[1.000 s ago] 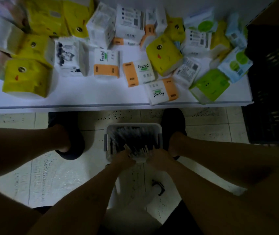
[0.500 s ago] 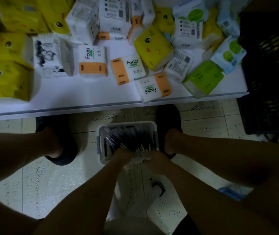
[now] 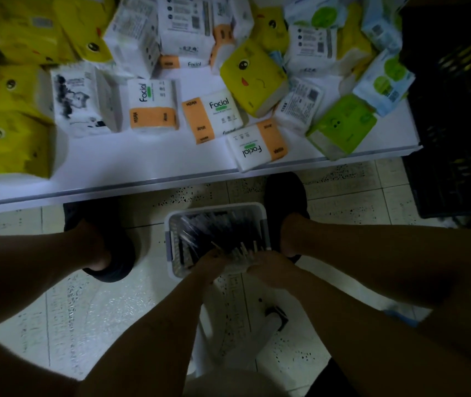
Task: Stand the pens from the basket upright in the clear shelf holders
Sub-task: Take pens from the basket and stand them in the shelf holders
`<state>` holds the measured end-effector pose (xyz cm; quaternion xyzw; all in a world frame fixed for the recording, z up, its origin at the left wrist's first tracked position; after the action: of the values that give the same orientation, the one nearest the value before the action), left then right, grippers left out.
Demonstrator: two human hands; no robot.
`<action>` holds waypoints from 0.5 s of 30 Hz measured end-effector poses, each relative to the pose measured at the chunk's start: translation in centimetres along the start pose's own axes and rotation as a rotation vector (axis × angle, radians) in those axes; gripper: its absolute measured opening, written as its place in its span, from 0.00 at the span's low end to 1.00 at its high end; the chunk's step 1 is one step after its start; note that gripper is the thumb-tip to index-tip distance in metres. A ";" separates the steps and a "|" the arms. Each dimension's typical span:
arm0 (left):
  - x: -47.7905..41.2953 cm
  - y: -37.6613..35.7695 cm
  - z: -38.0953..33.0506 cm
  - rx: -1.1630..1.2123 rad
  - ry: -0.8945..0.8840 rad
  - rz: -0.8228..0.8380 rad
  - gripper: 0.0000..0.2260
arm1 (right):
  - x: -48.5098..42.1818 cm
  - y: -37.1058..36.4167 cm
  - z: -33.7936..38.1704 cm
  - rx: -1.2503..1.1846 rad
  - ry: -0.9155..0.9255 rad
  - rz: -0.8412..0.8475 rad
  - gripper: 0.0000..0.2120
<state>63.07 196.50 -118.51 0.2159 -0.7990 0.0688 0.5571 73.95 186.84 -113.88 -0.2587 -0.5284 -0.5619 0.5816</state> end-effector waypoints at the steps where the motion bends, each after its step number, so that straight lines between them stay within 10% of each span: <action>1: -0.2 -0.2 -0.2 0.039 0.001 -0.001 0.18 | 0.2 0.3 0.1 -0.008 -0.022 -0.031 0.08; 9: 0.3 0.4 1.0 0.197 0.065 -0.261 0.09 | 0.8 -0.8 1.0 -0.102 0.012 -0.056 0.11; 15: 0.3 1.2 0.5 0.244 0.084 -0.069 0.09 | 0.6 -1.5 0.6 -0.055 0.052 -0.056 0.18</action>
<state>62.11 197.30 -118.25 0.3063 -0.7528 0.1554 0.5615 72.28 186.81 -113.53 -0.2451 -0.5046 -0.5985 0.5720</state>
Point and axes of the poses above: each hand's wrist, its own x-axis away from the middle knuckle, its own y-axis out of the back of the hand, z = x × y, the point moved 3 cm from there along -x, towards the middle knuckle
